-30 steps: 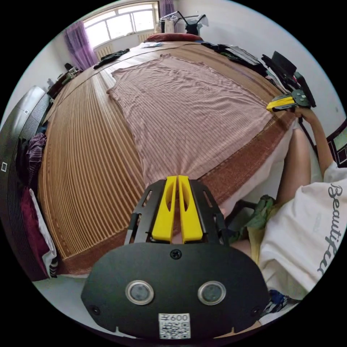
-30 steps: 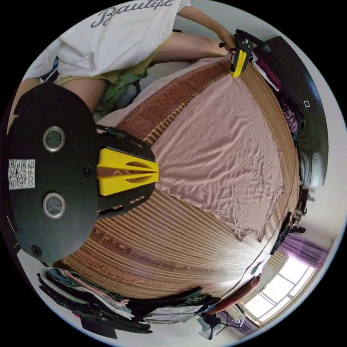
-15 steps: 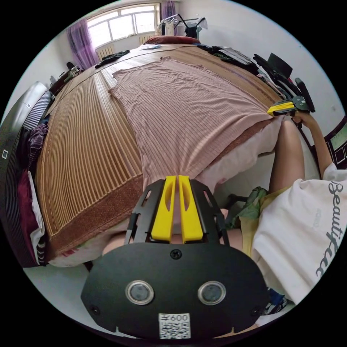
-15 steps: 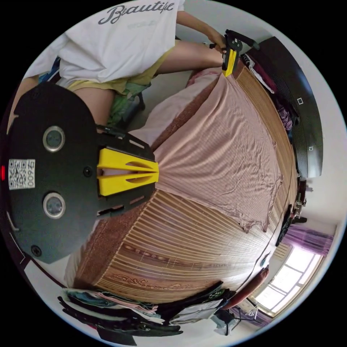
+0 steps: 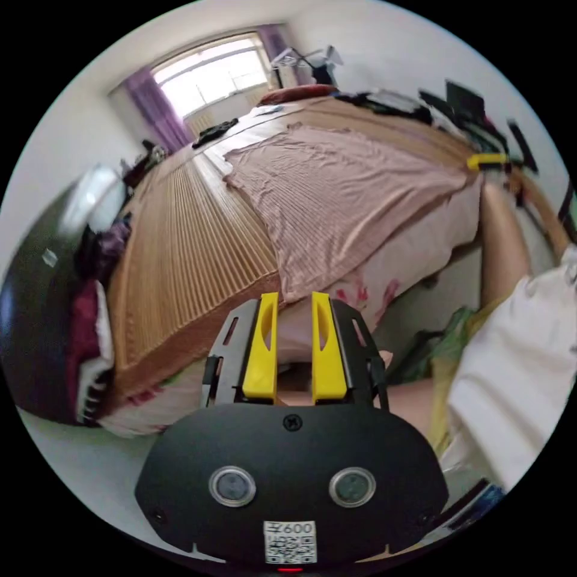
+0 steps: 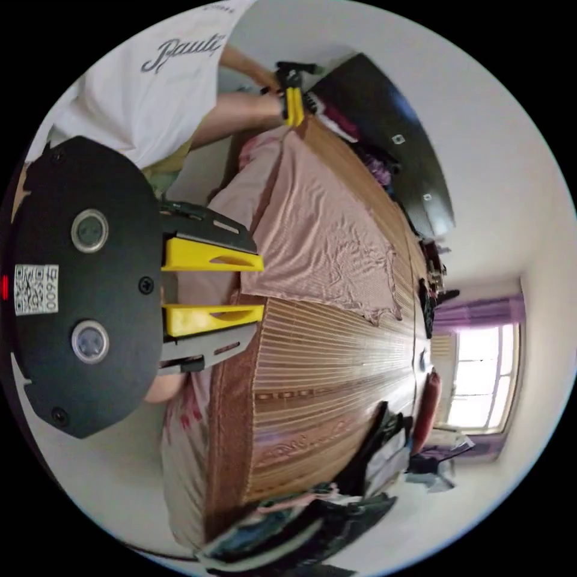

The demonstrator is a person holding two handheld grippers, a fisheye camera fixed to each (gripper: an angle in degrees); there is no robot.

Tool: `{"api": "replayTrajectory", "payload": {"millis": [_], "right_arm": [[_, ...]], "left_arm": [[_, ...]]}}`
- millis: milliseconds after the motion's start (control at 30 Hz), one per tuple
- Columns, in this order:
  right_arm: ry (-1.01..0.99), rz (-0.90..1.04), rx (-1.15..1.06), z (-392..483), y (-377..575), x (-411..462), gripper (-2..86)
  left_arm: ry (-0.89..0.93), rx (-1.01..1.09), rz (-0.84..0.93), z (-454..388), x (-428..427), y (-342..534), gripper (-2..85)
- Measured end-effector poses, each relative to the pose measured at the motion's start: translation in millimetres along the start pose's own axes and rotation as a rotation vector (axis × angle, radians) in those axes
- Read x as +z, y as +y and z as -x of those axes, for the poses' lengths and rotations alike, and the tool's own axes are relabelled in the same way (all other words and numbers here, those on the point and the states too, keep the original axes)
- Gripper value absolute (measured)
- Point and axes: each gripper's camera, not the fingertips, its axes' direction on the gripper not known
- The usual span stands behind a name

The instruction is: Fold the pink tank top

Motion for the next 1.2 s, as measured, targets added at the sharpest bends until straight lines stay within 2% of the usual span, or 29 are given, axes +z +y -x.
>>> {"api": "replayTrajectory", "payload": {"millis": [67,133,333,700,1200], "right_arm": [[-0.113,-0.023,0.138,-17,-2,-5,7.1],[-0.069,-0.006,0.171,-17,-4,-2,7.7],[-0.052,0.062,0.122,22,-11,4,8.0],[-0.07,0.079,0.126,87,-13,-8,7.3],[-0.052,0.144,0.097,171,-34,-50,-0.4]], "left_arm": [[0.339,-0.257,-0.04,38,-2,-3,6.8],[0.436,-0.356,-0.071,50,-2,-2,5.7],[0.444,-0.417,0.007,36,-9,-18,5.9],[0.486,-0.435,-0.003,-24,-42,-58,2.0],[0.371,-0.331,0.045,-123,-99,-134,1.2]]}}
